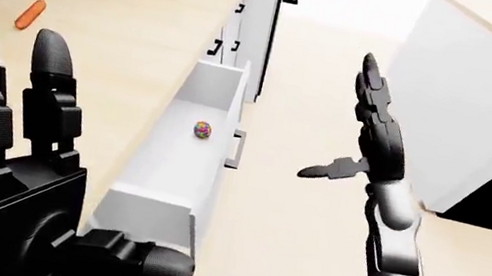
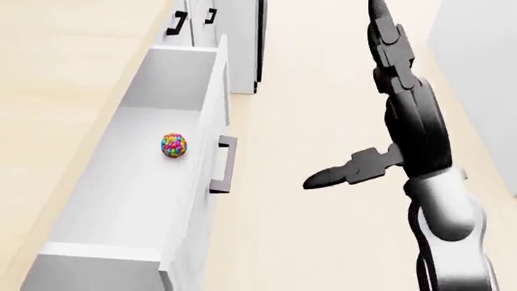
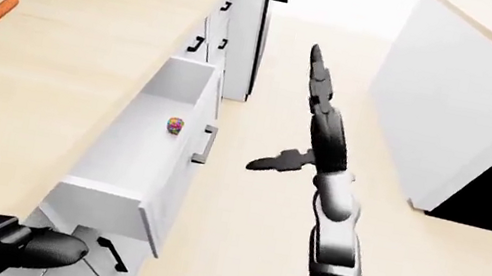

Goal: Close the right drawer.

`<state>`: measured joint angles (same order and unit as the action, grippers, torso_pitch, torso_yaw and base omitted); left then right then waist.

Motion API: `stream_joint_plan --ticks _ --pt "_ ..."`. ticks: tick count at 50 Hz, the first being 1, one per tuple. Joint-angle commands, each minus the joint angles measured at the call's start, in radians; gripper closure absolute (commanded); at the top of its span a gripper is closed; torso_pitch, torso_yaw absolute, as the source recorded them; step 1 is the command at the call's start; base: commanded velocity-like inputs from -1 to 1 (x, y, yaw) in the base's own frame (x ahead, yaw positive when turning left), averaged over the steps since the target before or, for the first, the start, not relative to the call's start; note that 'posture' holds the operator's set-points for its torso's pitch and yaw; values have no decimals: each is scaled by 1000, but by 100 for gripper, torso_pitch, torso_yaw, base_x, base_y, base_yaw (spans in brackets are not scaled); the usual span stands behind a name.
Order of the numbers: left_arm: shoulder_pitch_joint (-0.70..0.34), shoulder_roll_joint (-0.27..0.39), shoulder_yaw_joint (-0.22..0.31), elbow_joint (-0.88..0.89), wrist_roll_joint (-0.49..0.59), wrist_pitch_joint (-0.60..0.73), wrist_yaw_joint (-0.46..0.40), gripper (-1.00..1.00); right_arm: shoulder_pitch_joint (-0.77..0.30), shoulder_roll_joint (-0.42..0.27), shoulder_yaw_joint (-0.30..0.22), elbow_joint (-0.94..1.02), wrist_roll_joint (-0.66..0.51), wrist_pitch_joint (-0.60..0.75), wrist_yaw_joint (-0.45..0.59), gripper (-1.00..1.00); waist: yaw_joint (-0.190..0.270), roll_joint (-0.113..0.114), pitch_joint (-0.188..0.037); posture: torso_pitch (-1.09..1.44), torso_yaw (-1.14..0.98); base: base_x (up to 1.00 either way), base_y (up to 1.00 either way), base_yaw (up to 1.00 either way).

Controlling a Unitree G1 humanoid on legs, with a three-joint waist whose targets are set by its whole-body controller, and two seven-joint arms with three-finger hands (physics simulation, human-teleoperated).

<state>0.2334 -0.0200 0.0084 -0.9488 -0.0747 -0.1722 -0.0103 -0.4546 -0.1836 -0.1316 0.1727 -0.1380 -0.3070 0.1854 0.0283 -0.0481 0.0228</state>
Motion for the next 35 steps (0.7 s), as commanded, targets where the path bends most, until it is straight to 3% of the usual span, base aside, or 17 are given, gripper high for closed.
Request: stream_joint_plan --ticks 1,3,8,14,25,29,32,35 --pt "-7 1 -7 -30 3 -21 -3 -100 61 13 1 -110 32 46 -24 -100 1 3 -9 0 0 0 0 0" --pt "-8 2 -10 -28 7 -21 -1 -100 170 35 8 -205 6 35 -46 -100 -4 4 -11 0 0 0 0 0" --pt "-2 3 -16 -25 12 -31 -1 -100 382 83 -31 -478 28 56 -91 -100 -11 13 -11 0 0 0 0 0" --pt "4 4 -22 -22 18 -41 0 -100 495 123 -59 -599 28 41 -113 -100 -18 22 -11 0 0 0 0 0" --pt "2 7 -40 -9 30 -46 2 -100 505 129 -70 -568 51 -2 -134 -100 -24 25 -21 0 0 0 0 0" --pt "1 10 -54 -19 40 -35 6 -100 482 138 -158 -580 85 24 -265 -100 -22 25 -25 0 0 0 0 0" --pt "0 12 -55 -19 38 -32 8 -100 479 124 -195 -552 151 42 -312 -100 -19 23 -25 0 0 0 0 0" --pt "-4 14 -67 -19 49 -29 11 -100 476 114 -226 -552 133 76 -384 -100 -17 19 -27 0 0 0 0 0"
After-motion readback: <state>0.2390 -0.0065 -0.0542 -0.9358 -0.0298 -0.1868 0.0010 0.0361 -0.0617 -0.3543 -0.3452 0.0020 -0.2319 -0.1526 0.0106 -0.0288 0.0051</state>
